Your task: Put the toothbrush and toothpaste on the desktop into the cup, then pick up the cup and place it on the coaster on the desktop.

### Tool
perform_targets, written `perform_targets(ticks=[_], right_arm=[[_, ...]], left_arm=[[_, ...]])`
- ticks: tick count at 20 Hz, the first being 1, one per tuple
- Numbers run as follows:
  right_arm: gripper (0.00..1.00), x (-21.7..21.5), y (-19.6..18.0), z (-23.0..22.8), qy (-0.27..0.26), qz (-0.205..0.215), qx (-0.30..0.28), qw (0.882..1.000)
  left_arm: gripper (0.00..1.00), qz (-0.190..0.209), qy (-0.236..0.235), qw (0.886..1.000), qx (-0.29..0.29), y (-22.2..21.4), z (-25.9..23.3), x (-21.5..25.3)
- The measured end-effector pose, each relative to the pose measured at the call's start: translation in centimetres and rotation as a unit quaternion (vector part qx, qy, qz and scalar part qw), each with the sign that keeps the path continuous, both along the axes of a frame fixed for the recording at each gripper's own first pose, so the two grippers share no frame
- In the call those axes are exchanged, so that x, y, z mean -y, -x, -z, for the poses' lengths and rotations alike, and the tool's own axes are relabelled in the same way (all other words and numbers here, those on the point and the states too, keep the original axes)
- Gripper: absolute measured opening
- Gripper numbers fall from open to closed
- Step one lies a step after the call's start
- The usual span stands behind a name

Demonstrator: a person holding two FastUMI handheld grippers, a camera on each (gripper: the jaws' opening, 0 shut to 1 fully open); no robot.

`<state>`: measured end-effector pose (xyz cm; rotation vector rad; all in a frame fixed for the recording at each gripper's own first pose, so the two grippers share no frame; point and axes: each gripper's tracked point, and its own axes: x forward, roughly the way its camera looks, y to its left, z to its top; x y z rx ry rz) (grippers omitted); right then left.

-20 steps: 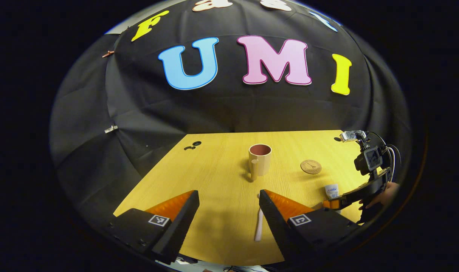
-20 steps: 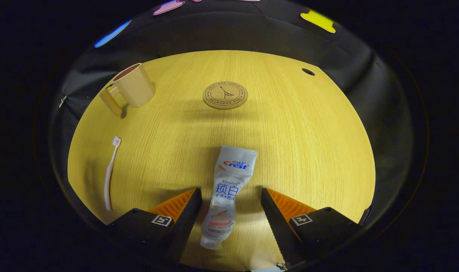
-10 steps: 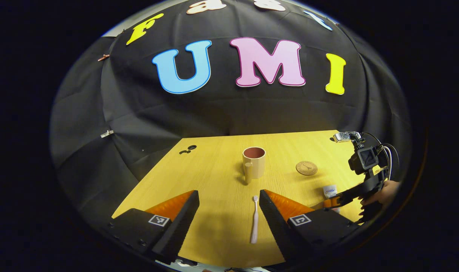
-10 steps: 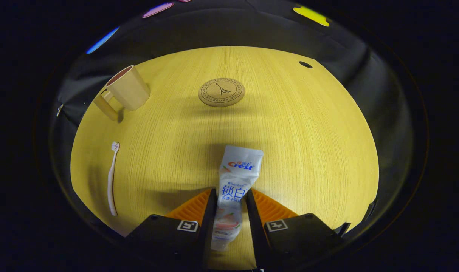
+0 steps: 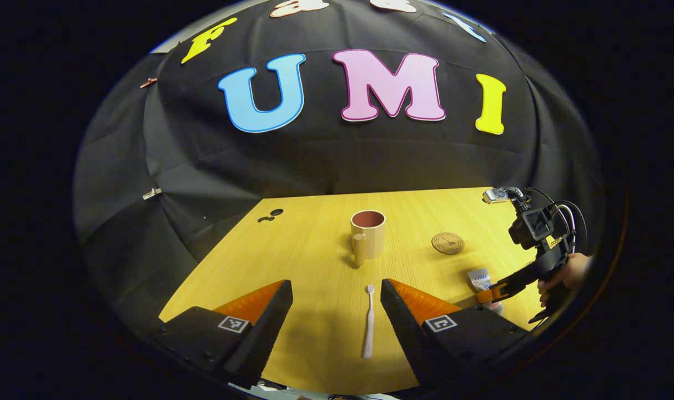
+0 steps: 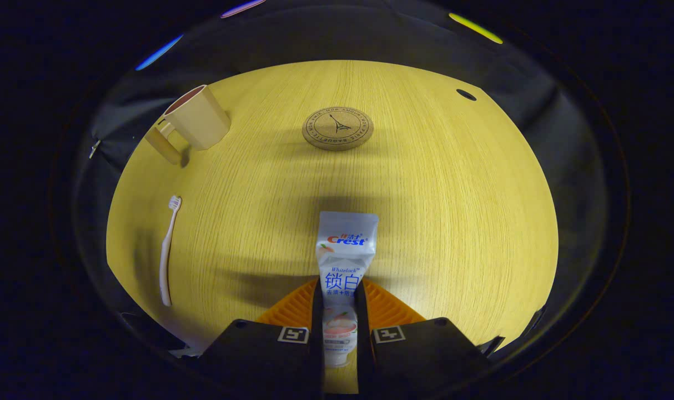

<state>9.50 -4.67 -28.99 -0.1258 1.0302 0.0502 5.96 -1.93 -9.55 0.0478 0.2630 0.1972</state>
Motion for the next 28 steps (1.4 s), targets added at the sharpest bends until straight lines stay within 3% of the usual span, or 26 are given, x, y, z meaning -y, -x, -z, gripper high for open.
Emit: perform_targets(ticks=[2,3,4,13,19,24,28], right_arm=[[0.27,0.2,0.0,0.0,-0.004,0.005,0.000,1.000],[0.21,0.5,0.0,-0.2,-0.003,0.004,0.002,1.000],[0.27,0.7,0.0,-0.5,-0.003,0.004,0.007,1.000],[0.27,2.5,0.1,-5.0,-0.031,0.026,0.043,0.998],[0.27,3.5,1.3,-6.3,-0.021,0.018,0.061,0.998],[0.27,3.8,2.6,-6.1,-0.052,0.030,0.061,0.996],[0.27,4.8,3.1,-5.9,-0.053,0.035,0.063,0.996]], left_arm=[[0.99,0.005,0.015,1.000,-0.007,-0.5,0.6,0.1],[0.99,0.005,0.023,1.000,-0.012,-0.7,0.9,0.0],[0.99,0.007,0.032,0.999,-0.018,-0.9,1.3,-0.1],[1.00,0.034,0.095,0.982,-0.159,-3.9,9.2,0.7],[1.00,0.059,0.081,0.968,-0.230,-6.2,13.2,1.9],[1.00,0.062,0.073,0.960,-0.264,-7.9,15.3,2.3],[0.94,0.070,0.069,0.955,-0.280,-8.3,16.4,2.5]])
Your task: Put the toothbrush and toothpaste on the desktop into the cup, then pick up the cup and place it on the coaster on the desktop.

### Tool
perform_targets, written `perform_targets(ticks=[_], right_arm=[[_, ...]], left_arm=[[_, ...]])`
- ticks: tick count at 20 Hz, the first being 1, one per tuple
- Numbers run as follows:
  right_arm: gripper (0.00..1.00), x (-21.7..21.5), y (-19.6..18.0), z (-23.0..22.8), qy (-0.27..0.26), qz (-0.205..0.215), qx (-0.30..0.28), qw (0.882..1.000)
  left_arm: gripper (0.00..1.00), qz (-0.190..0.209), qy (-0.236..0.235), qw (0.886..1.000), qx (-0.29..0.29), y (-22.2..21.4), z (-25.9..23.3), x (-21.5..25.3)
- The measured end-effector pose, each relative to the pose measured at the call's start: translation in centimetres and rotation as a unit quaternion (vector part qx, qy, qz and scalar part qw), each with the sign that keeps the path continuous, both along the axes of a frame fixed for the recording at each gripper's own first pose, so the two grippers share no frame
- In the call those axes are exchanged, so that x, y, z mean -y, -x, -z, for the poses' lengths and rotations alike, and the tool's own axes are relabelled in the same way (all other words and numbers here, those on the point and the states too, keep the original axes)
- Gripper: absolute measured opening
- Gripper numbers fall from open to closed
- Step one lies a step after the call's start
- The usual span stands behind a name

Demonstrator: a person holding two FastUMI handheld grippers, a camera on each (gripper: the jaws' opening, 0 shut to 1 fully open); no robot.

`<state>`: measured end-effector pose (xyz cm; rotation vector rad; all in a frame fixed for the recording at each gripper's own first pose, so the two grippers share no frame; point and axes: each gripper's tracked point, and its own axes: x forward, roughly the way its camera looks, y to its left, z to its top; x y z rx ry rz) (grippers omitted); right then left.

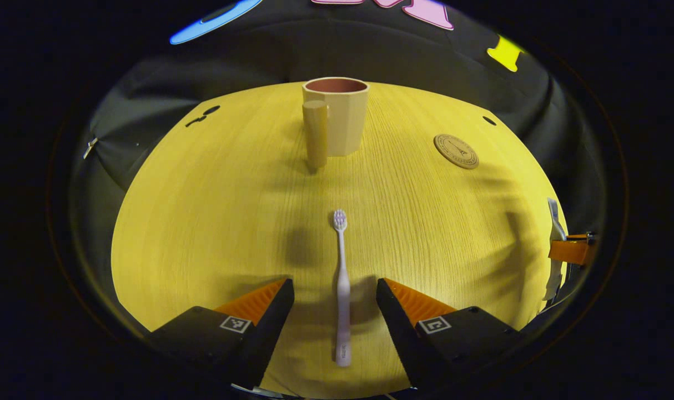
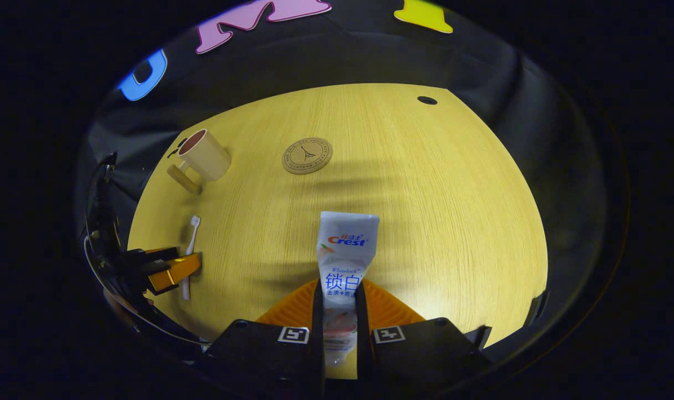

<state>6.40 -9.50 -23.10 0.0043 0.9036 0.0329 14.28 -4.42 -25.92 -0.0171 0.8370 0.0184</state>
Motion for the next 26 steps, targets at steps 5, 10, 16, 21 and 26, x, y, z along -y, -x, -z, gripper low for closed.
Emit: perform_targets(ticks=[5,10,16,21,26], right_arm=[[0.27,0.1,-0.3,-0.9,-0.009,0.001,0.010,1.000],[0.27,-0.6,-0.8,-1.7,-0.008,-0.015,0.018,1.000],[0.27,-2.8,-2.1,-2.9,-0.007,-0.045,0.030,0.999],[0.27,-5.1,-4.8,-4.7,-0.001,-0.063,0.049,0.997],[0.27,-7.9,-8.7,-8.1,0.007,-0.088,0.089,0.992]], left_arm=[[0.83,0.003,-0.008,1.000,-0.019,0.3,0.1,-0.2],[0.42,0.003,-0.007,0.999,-0.037,0.0,0.1,0.2],[0.10,-0.015,0.009,0.999,-0.048,-0.1,-0.1,0.1],[0.07,-0.022,0.042,0.999,-0.013,0.3,-0.3,-0.1],[0.07,-0.042,0.056,0.998,0.005,1.3,-1.3,-1.6]])
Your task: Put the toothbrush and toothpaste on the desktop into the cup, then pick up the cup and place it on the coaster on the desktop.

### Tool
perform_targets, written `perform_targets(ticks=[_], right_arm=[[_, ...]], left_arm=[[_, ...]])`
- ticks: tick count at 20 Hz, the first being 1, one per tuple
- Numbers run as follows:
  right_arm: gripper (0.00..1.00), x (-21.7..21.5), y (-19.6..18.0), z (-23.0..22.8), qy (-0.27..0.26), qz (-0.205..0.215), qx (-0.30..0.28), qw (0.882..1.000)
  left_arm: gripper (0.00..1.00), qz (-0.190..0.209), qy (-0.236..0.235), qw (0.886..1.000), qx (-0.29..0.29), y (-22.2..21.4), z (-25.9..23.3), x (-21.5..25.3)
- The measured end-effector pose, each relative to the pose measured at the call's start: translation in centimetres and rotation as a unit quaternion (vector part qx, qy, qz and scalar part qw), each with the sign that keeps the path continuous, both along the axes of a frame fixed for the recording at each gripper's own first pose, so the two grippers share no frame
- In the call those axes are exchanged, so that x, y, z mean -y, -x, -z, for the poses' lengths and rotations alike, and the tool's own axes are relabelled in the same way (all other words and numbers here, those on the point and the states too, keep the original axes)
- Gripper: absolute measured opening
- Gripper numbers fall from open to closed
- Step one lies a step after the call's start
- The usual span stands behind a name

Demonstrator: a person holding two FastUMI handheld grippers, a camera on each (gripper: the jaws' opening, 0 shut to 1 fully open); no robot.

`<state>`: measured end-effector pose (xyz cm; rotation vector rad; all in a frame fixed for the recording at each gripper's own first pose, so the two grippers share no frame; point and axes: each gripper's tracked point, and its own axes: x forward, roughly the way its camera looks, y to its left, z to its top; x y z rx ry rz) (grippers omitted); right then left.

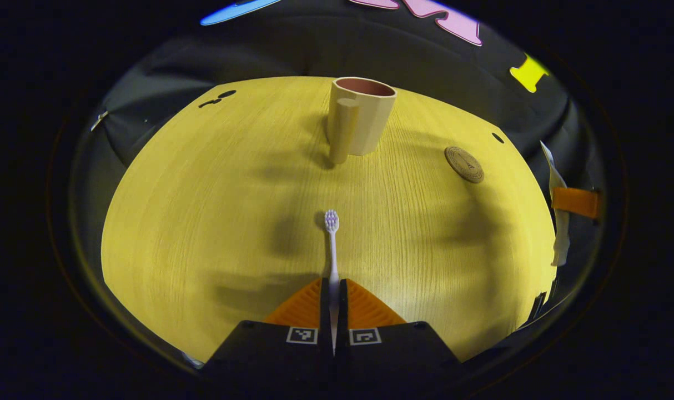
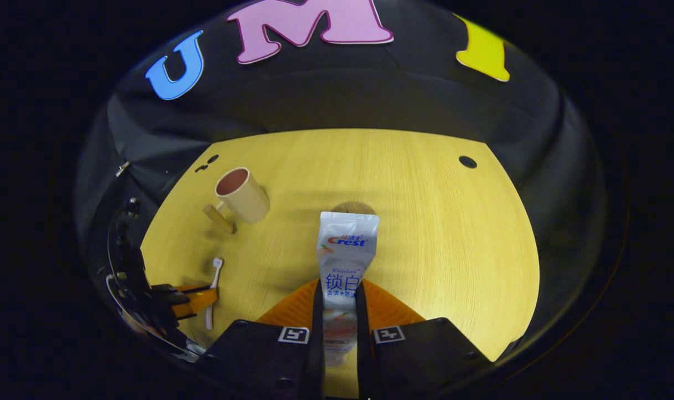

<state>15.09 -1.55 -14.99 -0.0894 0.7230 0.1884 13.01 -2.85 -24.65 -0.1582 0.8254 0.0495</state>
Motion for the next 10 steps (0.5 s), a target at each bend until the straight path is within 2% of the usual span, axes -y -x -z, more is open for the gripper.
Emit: perform_targets(ticks=[10], right_arm=[[0.27,-8.8,-7.4,-7.0,-0.042,-0.048,0.098,0.993]], left_arm=[[0.06,0.011,0.009,0.994,0.108,1.2,-7.9,-0.8]])
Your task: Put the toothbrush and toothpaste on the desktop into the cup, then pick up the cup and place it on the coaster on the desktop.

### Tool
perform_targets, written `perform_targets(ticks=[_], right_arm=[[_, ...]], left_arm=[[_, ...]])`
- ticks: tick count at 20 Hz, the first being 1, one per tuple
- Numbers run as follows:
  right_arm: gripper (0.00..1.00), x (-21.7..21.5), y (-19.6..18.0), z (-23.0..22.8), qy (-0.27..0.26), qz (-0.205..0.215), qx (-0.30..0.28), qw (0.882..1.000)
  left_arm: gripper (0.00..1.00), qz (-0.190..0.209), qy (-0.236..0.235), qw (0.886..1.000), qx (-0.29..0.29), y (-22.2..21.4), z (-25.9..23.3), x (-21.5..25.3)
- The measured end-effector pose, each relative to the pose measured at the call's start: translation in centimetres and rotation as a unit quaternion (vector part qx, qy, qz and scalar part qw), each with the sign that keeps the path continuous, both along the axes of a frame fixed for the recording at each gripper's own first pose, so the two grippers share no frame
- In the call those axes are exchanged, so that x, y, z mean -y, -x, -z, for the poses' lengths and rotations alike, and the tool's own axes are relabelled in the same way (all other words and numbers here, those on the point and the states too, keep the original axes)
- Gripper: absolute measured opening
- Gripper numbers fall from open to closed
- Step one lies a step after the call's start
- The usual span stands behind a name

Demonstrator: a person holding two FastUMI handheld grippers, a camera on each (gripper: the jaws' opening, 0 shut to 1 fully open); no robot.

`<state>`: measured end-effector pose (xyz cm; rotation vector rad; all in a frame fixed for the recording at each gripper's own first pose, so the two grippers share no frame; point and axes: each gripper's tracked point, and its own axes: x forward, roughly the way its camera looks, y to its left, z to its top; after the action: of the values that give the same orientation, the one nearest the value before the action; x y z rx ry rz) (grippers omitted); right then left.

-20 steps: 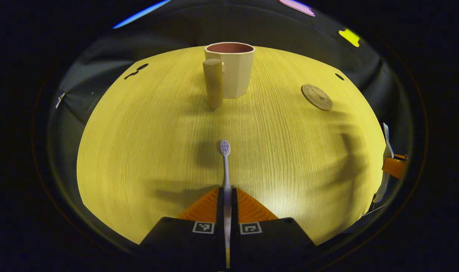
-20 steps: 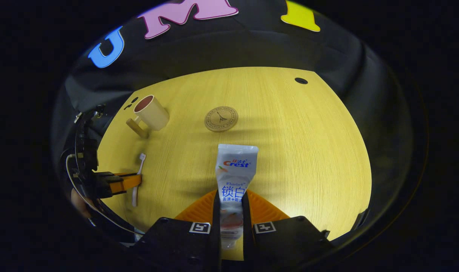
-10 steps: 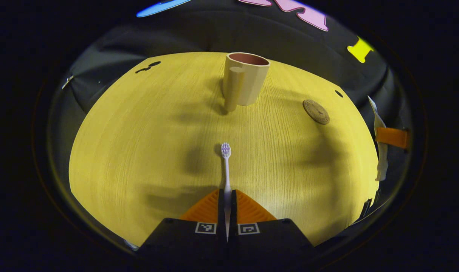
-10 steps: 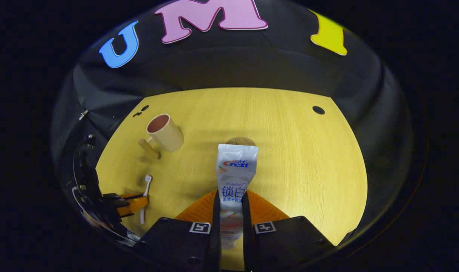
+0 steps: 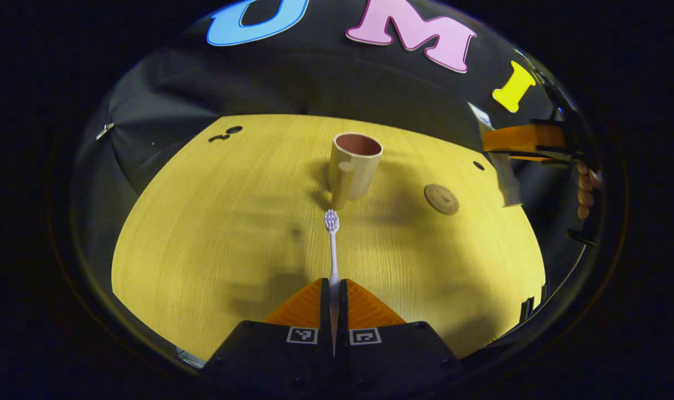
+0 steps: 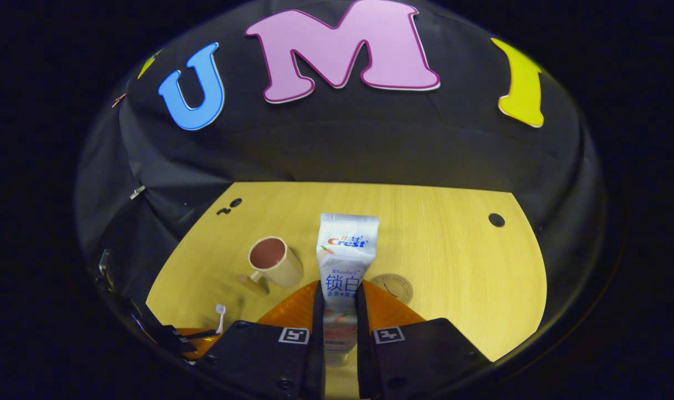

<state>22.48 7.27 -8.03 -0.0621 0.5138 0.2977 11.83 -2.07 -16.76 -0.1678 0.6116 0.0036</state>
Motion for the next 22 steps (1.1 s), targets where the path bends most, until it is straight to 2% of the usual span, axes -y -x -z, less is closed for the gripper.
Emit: perform_targets(ticks=[6,10,11,12,16,18,19,22], right_arm=[[0.27,-6.0,-4.0,-2.3,-0.034,-0.029,0.069,0.997],[0.26,-9.2,-6.6,-3.2,-0.053,-0.031,0.113,0.992],[0.26,-10.0,-7.1,-3.3,-0.059,-0.034,0.121,0.990],[0.27,-10.8,-7.6,-3.3,-0.064,-0.035,0.128,0.989],[0.27,-13.4,-9.2,-2.5,-0.077,-0.045,0.148,0.985],[0.27,-14.4,-9.7,-1.9,-0.072,-0.055,0.159,0.983],[0.27,-14.7,-10.0,-1.4,-0.065,-0.061,0.164,0.983],[0.27,-15.2,-10.8,0.8,-0.048,-0.067,0.163,0.983]], left_arm=[[0.06,0.002,0.028,0.997,0.067,1.2,-4.7,-1.2],[0.06,-0.009,0.033,0.993,0.117,2.2,-7.4,-3.4],[0.11,-0.011,0.033,0.992,0.122,2.0,-7.3,-4.0],[0.06,-0.014,0.031,0.991,0.126,1.8,-7.4,-4.5],[0.06,-0.025,0.025,0.991,0.128,1.5,-7.1,-5.3],[0.06,-0.029,0.025,0.989,0.139,1.8,-7.3,-5.4],[0.11,-0.031,0.025,0.989,0.145,1.7,-7.4,-5.5],[0.06,-0.045,0.018,0.987,0.154,1.8,-7.3,-6.2]])
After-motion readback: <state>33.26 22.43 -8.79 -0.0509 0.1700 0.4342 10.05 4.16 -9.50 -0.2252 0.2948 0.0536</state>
